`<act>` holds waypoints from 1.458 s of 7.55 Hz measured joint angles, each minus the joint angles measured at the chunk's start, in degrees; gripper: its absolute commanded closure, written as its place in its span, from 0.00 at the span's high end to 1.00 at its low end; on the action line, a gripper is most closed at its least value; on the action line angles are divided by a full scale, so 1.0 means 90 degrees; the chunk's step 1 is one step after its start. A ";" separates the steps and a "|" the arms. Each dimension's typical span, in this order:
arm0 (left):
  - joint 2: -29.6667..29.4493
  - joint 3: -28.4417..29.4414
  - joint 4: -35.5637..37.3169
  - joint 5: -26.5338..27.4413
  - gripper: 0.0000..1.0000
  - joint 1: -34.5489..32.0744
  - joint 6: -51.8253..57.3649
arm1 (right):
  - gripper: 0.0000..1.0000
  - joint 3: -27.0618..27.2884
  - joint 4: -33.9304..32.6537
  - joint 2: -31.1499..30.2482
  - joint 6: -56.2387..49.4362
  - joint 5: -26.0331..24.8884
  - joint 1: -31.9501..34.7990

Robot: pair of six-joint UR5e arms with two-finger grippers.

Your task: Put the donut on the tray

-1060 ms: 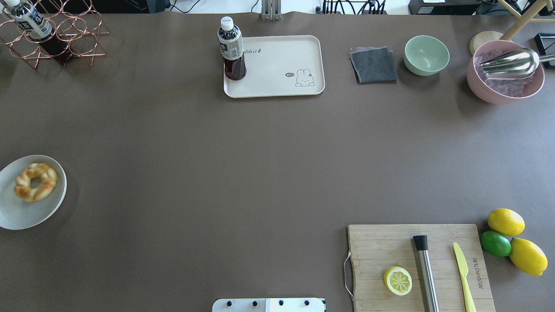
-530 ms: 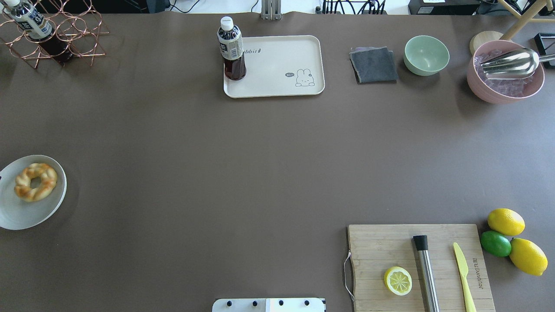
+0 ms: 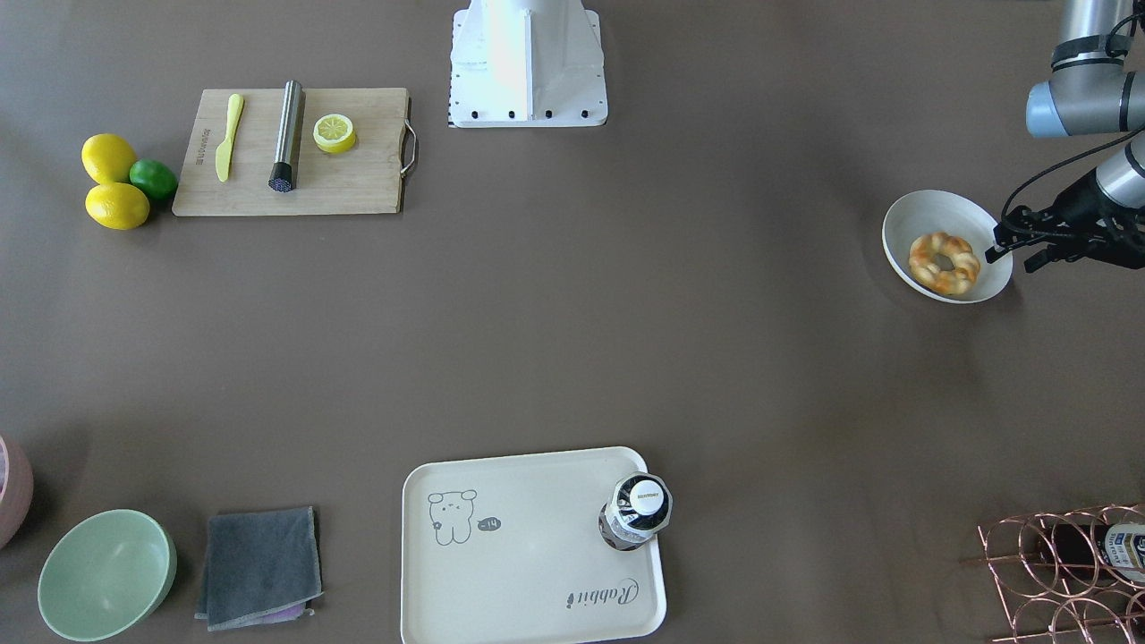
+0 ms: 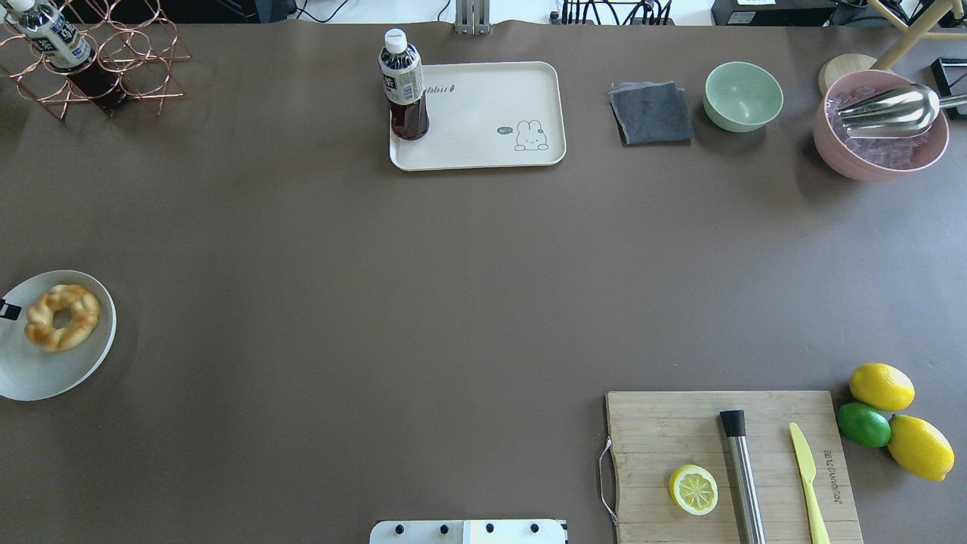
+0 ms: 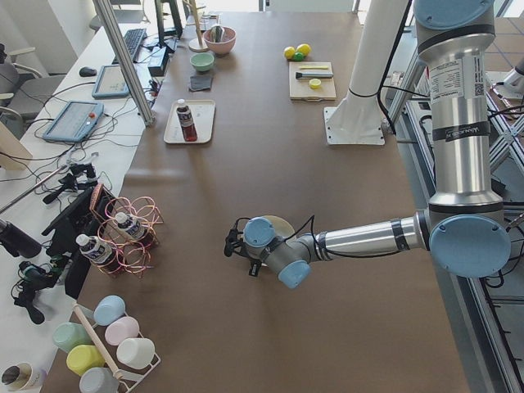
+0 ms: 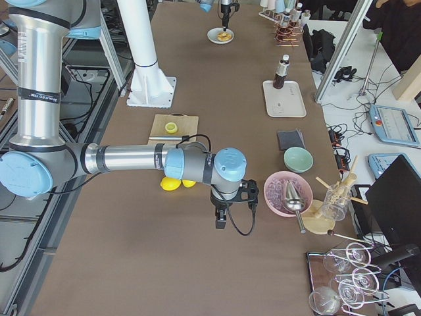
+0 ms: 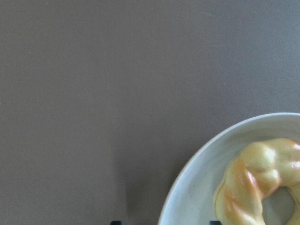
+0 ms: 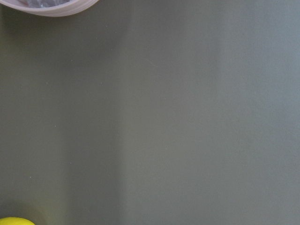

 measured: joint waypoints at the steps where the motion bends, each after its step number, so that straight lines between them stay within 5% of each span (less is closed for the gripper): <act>1: -0.0001 0.0006 -0.0030 0.0005 0.00 0.0008 0.0000 | 1.00 -0.0004 -0.0001 0.0002 0.0000 0.0001 0.0000; 4: -0.0004 0.0041 -0.0084 -0.0052 0.00 0.0013 -0.0046 | 1.00 -0.0003 0.0005 0.0002 -0.0009 0.0121 0.0008; 8: -0.0223 -0.0255 -0.0031 -0.1316 0.00 -0.0174 -0.0952 | 1.00 -0.0004 0.0008 0.0081 -0.0002 0.0444 0.0008; 11: -0.0769 -0.0662 0.0280 -0.1669 0.00 -0.0263 -0.1800 | 1.00 0.0057 0.0009 0.0273 0.0178 0.0724 -0.0003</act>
